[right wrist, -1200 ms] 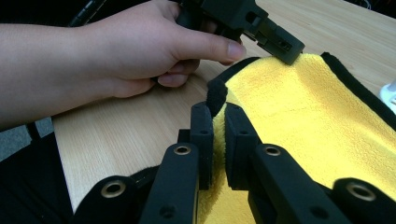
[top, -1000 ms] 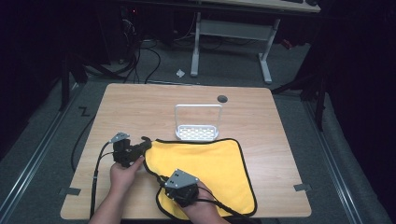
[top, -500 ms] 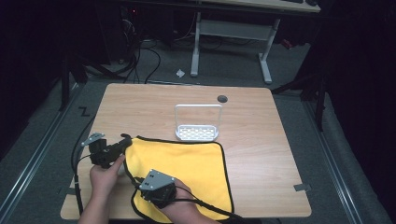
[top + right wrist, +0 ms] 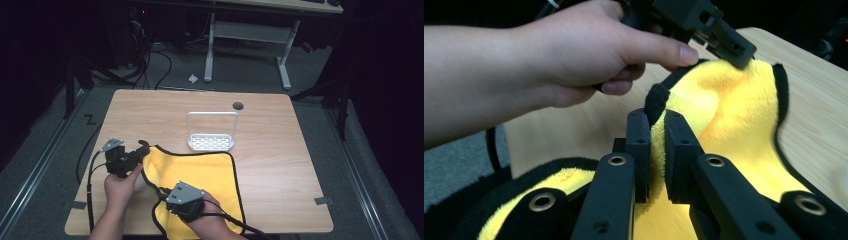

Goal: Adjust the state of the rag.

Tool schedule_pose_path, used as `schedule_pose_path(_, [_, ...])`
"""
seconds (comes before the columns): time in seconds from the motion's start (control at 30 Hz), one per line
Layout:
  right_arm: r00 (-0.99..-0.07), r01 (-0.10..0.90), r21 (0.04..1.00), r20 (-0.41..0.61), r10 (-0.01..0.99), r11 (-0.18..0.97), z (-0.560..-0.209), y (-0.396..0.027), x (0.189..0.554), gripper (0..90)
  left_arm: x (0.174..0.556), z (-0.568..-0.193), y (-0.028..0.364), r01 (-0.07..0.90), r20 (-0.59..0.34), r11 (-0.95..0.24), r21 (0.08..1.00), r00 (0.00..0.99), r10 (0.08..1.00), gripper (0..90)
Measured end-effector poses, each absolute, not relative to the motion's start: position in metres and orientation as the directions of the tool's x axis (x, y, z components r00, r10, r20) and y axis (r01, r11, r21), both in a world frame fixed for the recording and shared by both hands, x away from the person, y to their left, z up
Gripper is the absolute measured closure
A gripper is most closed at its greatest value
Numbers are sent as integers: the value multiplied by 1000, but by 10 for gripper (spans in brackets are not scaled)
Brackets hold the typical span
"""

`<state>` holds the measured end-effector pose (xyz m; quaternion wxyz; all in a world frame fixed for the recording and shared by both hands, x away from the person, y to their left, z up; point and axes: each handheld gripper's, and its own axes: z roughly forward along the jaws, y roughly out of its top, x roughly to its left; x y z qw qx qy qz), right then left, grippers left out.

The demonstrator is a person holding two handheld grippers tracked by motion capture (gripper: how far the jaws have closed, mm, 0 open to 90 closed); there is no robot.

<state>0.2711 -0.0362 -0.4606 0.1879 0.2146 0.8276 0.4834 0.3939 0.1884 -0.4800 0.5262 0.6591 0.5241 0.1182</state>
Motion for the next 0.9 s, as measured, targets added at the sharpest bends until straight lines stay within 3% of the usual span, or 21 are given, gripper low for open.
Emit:
schedule_pose_path(0.33, [-781,241,871,-87,618,428,-473,-104,266,835,404,-480,117,572,-362,27,820,482,798,831])
schedule_pose_path(0.9, [-683,378,829,-51,729,412,-497,-188,260,817,424,-489,34,598,-334,-48,800,512,791,816])
